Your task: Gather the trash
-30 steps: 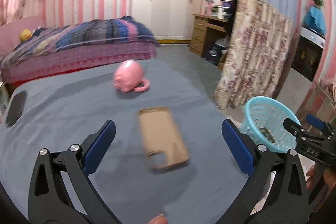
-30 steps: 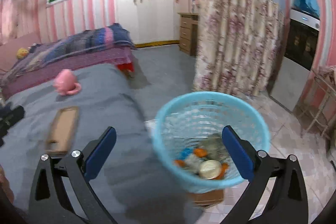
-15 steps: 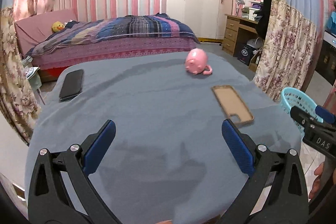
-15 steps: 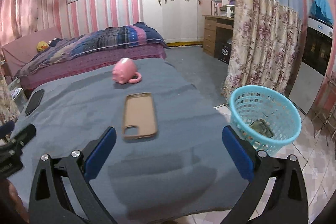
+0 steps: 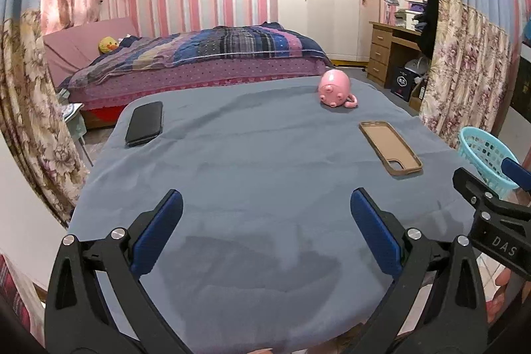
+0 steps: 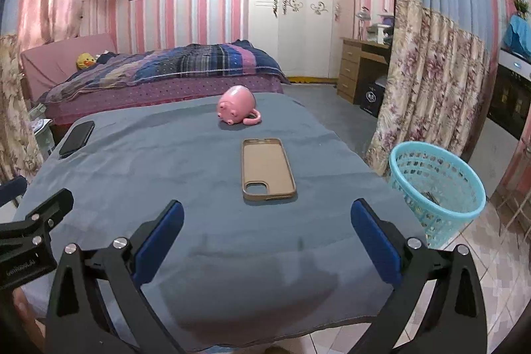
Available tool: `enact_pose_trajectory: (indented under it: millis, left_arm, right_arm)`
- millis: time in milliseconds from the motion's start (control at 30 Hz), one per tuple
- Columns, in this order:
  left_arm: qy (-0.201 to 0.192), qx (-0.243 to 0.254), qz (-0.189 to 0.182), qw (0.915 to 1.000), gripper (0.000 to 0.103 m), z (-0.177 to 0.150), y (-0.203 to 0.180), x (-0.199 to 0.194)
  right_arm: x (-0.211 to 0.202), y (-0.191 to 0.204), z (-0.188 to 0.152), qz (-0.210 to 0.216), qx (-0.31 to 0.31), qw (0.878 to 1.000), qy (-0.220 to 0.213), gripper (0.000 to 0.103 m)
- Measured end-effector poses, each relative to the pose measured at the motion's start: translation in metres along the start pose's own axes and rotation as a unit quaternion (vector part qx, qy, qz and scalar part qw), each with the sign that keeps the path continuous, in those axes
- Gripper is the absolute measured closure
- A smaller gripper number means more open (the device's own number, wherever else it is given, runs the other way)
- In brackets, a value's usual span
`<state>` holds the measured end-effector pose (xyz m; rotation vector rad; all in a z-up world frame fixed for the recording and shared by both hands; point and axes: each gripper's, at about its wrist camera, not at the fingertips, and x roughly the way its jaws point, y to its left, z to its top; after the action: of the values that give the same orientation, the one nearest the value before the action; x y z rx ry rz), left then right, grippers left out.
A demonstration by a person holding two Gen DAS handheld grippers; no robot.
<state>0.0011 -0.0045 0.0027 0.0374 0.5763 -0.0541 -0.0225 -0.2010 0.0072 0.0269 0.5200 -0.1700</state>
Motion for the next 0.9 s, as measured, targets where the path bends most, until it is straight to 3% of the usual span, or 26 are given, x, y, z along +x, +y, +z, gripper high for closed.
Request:
enact_pose_trajectory:
  millis: [300, 900]
  left_arm:
    - [-0.003, -0.018, 0.003, 0.9998, 0.005, 0.002, 0.007, 0.005]
    - [-0.022, -0.008, 0.017, 0.9996, 0.005, 0.011, 0.0, 0.008]
  right_arm:
    - [0.003, -0.003, 0.002, 0.008, -0.006, 1.0, -0.009, 0.005]
    - [0.019, -0.002, 0.009, 0.022, -0.02, 0.999, -0.017, 0.005]
